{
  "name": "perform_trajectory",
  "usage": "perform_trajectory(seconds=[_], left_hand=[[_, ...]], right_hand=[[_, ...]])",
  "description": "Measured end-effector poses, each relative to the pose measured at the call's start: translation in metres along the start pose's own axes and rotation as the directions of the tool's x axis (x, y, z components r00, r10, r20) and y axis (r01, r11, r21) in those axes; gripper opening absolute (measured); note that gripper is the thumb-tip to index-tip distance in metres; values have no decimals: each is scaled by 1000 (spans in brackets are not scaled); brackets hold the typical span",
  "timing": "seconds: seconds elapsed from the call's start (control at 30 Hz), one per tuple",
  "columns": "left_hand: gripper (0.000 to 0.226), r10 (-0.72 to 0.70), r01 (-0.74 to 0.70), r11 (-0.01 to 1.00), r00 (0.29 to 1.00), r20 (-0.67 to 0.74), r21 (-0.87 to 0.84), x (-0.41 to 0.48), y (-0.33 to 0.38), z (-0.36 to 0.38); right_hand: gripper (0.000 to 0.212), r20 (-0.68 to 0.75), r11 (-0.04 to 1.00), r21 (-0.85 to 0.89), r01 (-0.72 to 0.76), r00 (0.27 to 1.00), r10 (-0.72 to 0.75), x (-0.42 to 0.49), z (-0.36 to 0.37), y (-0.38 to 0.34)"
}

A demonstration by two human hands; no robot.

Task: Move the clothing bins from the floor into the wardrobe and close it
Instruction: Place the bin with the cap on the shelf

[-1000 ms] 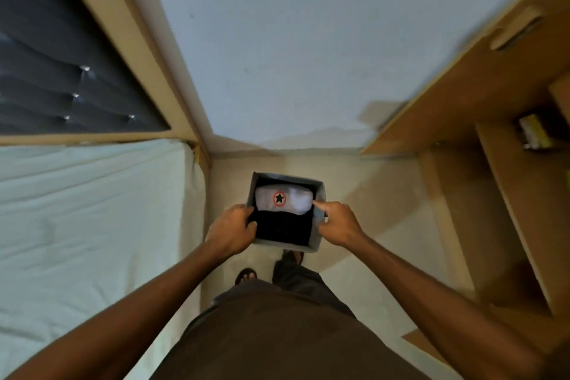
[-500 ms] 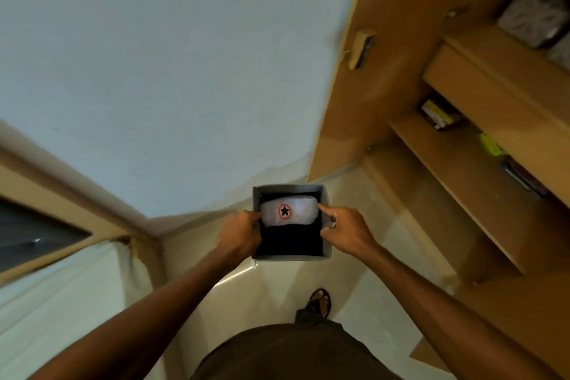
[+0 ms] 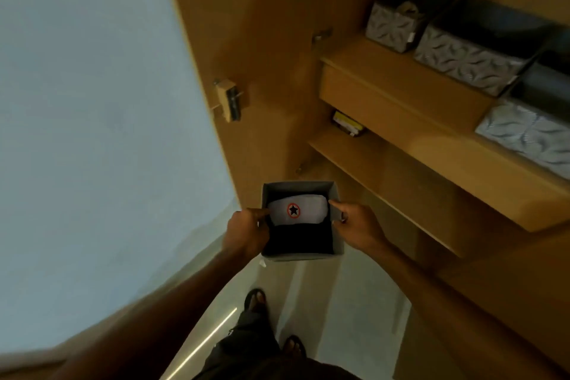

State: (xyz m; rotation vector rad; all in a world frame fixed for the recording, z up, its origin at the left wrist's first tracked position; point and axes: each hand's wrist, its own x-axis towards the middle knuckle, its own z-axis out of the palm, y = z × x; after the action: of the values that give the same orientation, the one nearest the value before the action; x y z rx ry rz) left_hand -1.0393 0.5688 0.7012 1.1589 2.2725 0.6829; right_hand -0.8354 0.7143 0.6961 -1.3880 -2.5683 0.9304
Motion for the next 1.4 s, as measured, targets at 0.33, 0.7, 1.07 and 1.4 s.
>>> perform_trajectory(seconds=[0.33, 0.7, 1.07, 1.4], left_hand=[[39, 225, -223, 974, 971, 84, -32, 176, 108, 2], [29, 267, -273, 940, 962, -60, -203, 340, 219, 3], [15, 218, -218, 970, 976, -13, -109, 441, 253, -34], [25, 278, -277, 929, 960, -30, -245, 429, 233, -47]], right_hand=[[57, -221, 995, 38, -93, 970, 99, 114, -100, 43], [48, -523, 981, 195, 11, 847, 95, 230, -201, 79], [15, -434, 979, 91, 184, 892, -127, 314, -232, 72], [14, -534, 979, 149, 139, 844, -38, 304, -215, 51]])
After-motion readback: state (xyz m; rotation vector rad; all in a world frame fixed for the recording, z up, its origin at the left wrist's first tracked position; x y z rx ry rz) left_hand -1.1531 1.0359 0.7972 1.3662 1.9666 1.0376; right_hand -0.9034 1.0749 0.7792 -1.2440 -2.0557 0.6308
